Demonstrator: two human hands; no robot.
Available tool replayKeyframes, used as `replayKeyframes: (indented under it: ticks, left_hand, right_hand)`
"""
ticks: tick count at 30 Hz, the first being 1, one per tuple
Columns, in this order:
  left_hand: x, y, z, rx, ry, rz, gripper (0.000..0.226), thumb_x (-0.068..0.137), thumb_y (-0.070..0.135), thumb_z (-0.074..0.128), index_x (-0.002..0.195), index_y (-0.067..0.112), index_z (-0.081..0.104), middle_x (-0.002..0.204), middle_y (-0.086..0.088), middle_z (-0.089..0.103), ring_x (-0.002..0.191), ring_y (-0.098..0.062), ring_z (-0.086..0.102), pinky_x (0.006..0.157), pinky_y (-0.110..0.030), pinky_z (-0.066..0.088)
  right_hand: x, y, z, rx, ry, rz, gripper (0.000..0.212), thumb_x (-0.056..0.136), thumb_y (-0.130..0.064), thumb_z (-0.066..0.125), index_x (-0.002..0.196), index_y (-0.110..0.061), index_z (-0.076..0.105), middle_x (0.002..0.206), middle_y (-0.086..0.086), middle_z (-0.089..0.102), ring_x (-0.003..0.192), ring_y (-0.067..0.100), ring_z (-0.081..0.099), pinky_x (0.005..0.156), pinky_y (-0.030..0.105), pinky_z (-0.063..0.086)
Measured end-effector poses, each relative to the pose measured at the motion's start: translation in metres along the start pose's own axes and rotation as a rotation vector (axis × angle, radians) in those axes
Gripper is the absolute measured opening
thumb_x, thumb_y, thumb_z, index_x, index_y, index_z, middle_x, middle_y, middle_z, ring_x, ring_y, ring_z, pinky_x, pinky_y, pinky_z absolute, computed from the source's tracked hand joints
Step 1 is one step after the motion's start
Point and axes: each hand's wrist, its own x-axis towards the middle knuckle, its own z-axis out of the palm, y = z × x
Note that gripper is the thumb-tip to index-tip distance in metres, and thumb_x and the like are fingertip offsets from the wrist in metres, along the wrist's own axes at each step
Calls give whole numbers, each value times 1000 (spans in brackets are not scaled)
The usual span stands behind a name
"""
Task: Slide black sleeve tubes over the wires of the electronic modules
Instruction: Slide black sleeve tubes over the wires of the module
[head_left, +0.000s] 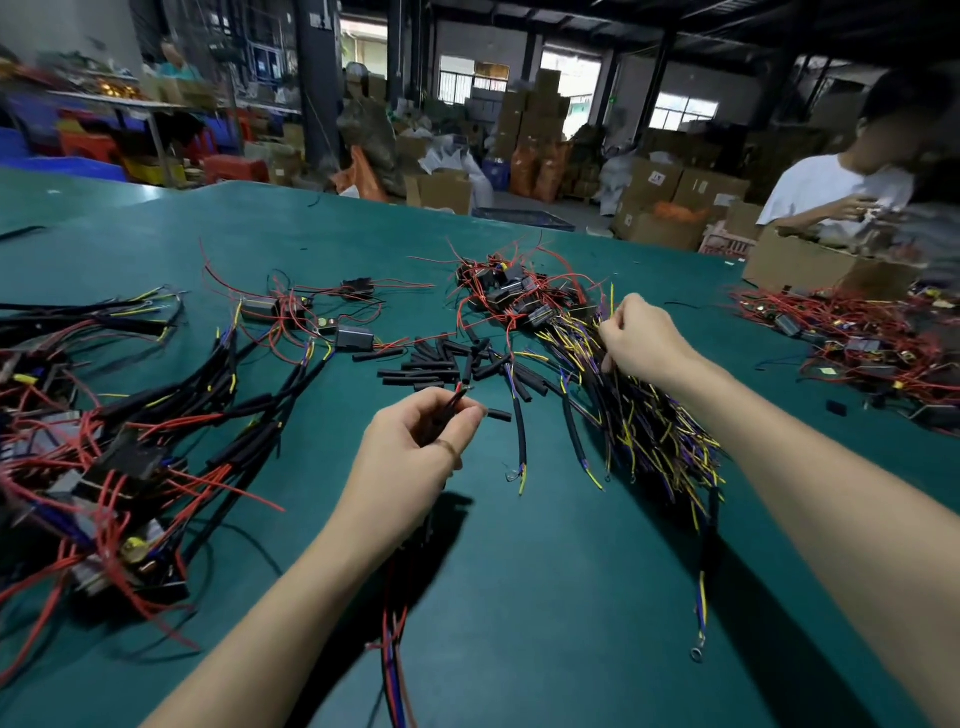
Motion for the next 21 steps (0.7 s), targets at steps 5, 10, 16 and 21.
replayKeyframes:
  ticks: [5,10,16,21]
  left_hand:
    - [1,-1,1,-5,-6,-17,11,89,17,63,81,10,66,49,12,49,43,-2,41,44,-9,33]
    - [0,3,0,-2,-27,-29,18,89,25,64,78,10,68,53,3,45,41,-4,35,42,-12,29]
    - [-4,10,-2,-44,-57,-9,28,91,38,56,76,21,73,57,-5,44,48,-11,35,44,-18,28]
    - [-4,9,-2,-86,-45,25,25,93,21,57,69,20,66,57,-7,42,61,-20,38,59,-27,33]
  right_hand:
    - [-11,-7,-7,441,-57,48,15,98,-10,44,87,-6,54,73,12,68,60,21,48,50,25,40]
    - [-58,-19,-9,1254,-133,57,10,99,-5,45,94,-7,53,77,10,67,53,8,52,49,13,46]
    - [-99,-21,1,1587,-94,125,17,99,-4,44,84,-7,50,74,9,72,59,10,61,58,14,51]
    - [-117,-11,-1,1396,-133,213,16,98,-12,49,87,-1,54,78,13,72,61,15,65,54,17,52]
